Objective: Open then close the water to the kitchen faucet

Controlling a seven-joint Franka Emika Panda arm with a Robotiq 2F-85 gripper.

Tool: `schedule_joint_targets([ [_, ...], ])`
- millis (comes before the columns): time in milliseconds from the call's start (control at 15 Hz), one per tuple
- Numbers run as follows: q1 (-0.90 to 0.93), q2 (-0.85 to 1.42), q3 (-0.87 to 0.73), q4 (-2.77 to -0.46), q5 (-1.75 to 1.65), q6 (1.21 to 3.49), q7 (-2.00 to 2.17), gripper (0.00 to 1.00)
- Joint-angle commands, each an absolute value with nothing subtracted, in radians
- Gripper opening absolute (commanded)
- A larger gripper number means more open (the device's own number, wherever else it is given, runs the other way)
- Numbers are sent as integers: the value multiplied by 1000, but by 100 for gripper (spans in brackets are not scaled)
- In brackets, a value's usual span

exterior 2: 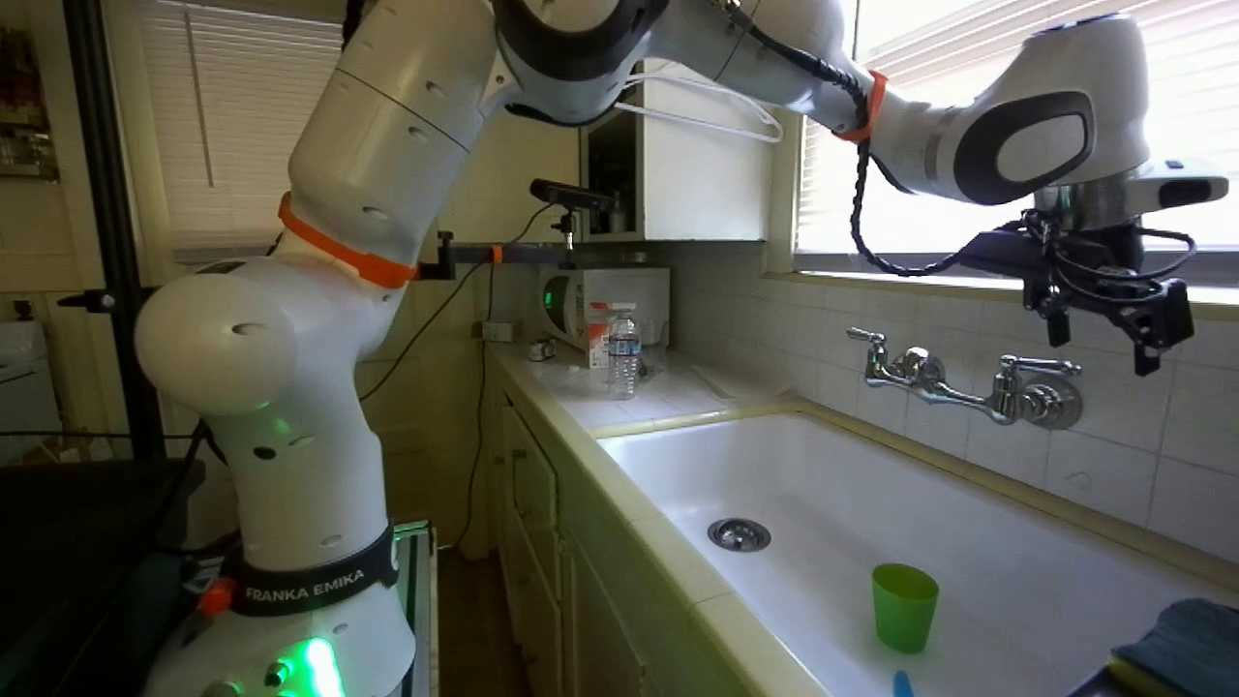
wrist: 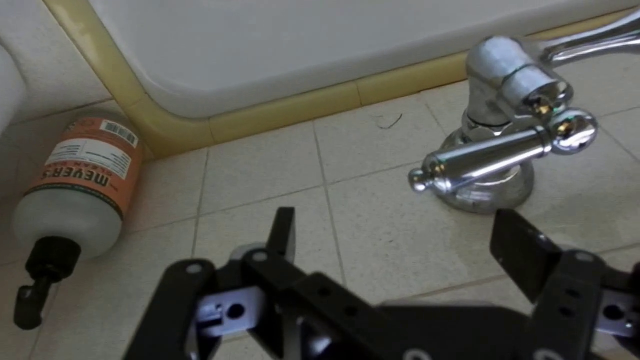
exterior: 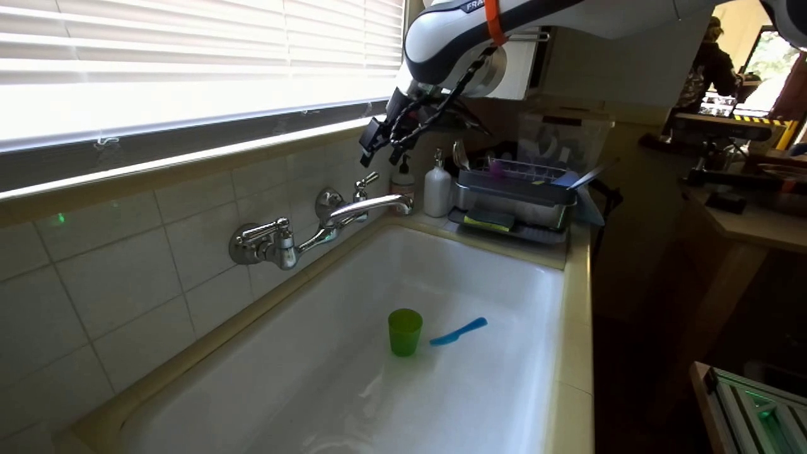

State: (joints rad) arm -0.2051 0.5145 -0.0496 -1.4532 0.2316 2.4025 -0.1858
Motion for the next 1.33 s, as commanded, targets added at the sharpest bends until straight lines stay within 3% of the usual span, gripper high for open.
schedule_joint_targets([
  [0,-225,582,-27,-1366,215,2367,-223,100],
  [1267,-193,628,-71,-1257,67,2144,-128,100],
])
